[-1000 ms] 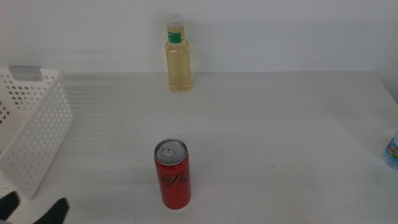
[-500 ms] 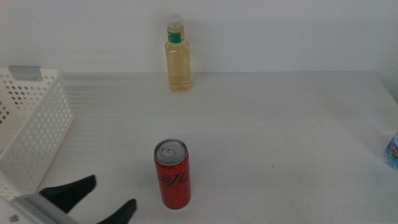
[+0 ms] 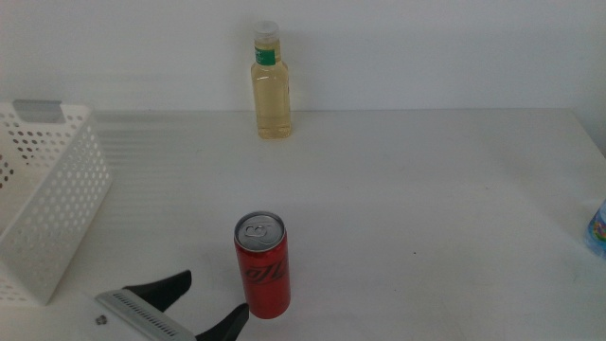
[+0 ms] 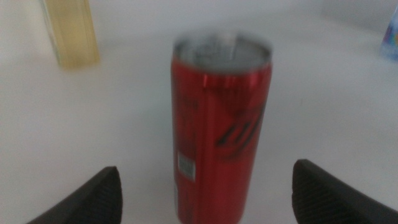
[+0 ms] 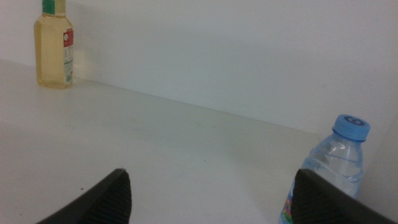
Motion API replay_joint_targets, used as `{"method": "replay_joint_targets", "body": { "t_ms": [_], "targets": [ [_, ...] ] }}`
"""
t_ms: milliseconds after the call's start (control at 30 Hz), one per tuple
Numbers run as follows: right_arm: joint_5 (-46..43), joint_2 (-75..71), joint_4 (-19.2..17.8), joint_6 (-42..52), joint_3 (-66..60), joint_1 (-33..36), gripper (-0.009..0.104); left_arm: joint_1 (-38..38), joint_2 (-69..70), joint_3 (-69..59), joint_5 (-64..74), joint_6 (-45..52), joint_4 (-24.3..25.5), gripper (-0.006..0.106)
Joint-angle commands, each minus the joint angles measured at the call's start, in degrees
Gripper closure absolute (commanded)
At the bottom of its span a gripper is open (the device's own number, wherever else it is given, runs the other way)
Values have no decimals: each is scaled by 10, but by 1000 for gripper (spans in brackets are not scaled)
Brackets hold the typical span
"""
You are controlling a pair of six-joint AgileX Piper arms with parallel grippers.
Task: Use arms to grab the bottles and put them into the dustbin to the left of the table.
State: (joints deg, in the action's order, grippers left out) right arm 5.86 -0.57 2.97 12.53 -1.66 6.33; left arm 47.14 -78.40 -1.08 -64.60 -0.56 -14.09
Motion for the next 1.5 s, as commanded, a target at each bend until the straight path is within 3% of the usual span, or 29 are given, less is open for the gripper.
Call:
{"method": "replay_joint_targets", "body": {
  "t_ms": [0,467,1467],
  "targets": [
    [-43,-15,-7,3,5,-4,28,4,-19,-11,-109,-35,3,10],
    [-43,-15,-7,3,5,-4,28,4,-29,-11,-109,-21,7,10],
    [-43,-15,-7,3,5,-4,28,0,-157,130,-108,-35,-1,10]
  ]
}}
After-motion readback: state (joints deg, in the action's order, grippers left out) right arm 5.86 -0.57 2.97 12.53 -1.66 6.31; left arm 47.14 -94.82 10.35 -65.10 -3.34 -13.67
